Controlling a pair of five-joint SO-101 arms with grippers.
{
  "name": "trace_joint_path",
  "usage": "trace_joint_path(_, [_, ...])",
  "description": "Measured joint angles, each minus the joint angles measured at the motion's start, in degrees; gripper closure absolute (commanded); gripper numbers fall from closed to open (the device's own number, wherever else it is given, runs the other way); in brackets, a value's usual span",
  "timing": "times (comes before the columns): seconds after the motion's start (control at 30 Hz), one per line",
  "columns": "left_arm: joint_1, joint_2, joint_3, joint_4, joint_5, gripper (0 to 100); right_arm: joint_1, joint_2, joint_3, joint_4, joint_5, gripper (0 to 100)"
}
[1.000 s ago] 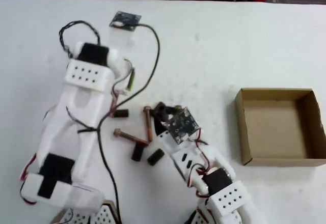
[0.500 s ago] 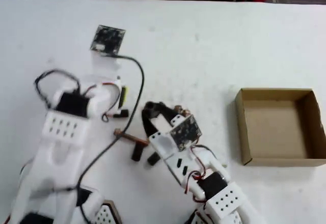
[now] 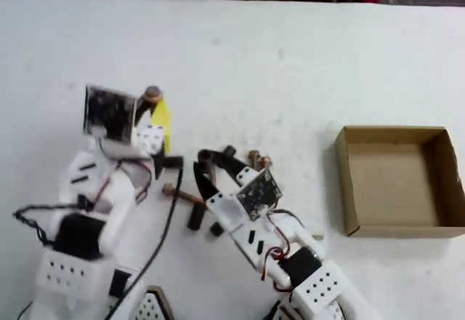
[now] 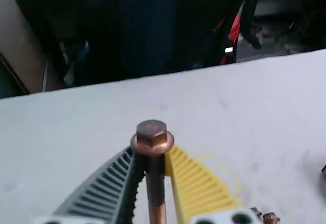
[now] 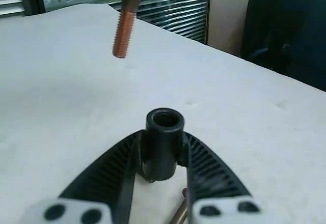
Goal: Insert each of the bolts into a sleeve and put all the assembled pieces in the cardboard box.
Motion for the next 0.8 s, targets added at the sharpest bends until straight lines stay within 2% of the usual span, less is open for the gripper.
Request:
trace_joint_path(0.27, [9.8, -14.1, 13.9, -14.2, 0.0, 98, 0.0, 0.0, 0.0, 0.0, 0.0, 98.1])
trace_joint_path(0.43, [12.7, -16.9, 16.7, -15.8, 0.1, 98, 0.0, 0.0, 0.0, 0.0, 0.0, 98.1])
trace_joint_path(0.63, [12.9, -17.0, 18.9, -16.1, 7.6, 98, 0.0, 0.0, 0.0, 0.0, 0.0, 98.1])
trace_joint_path(0.8, [12.9, -17.1, 18.9, -16.1, 8.4, 98, 0.0, 0.0, 0.0, 0.0, 0.0, 98.1])
